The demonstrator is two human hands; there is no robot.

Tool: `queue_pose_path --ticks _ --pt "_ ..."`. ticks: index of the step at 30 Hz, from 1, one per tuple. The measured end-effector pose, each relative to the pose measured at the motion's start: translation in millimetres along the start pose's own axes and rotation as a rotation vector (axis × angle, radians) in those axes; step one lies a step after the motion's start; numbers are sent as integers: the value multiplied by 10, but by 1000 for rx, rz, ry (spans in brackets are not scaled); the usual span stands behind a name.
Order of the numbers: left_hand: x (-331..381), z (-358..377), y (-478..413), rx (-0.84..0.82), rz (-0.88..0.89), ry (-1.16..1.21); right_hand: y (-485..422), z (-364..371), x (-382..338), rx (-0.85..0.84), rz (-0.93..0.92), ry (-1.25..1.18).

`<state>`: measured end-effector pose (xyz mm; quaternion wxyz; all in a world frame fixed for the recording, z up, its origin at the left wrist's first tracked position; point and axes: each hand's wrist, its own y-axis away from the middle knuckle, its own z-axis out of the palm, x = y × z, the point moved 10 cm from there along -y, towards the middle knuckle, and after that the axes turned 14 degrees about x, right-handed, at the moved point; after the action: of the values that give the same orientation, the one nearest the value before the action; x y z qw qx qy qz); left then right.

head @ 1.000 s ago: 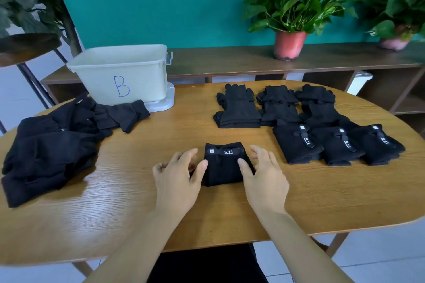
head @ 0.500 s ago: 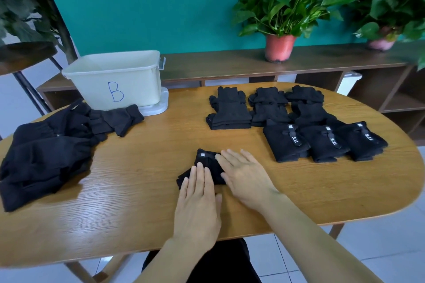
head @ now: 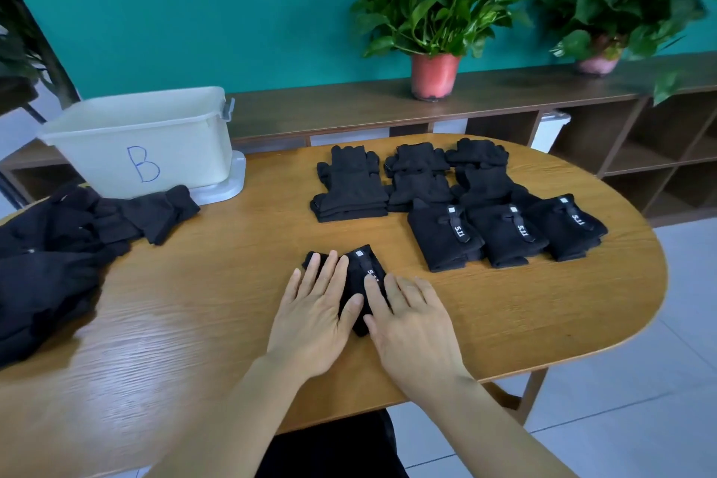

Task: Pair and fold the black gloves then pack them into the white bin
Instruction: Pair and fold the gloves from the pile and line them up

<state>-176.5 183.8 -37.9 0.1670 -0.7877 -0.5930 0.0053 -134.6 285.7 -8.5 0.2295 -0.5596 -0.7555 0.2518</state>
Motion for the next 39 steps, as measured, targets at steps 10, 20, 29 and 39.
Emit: queue_pose_path --ticks 10,20,29,39 --pt "164 167 -533 -5 112 -6 -165 135 369 35 14 -19" --pt "149 259 -847 1 137 -27 -312 302 575 33 120 -56" --pt "205 60 -783 147 183 -42 -310 301 581 19 130 -36" --pt "171 64 -791 150 166 -25 -326 288 572 27 125 -33"
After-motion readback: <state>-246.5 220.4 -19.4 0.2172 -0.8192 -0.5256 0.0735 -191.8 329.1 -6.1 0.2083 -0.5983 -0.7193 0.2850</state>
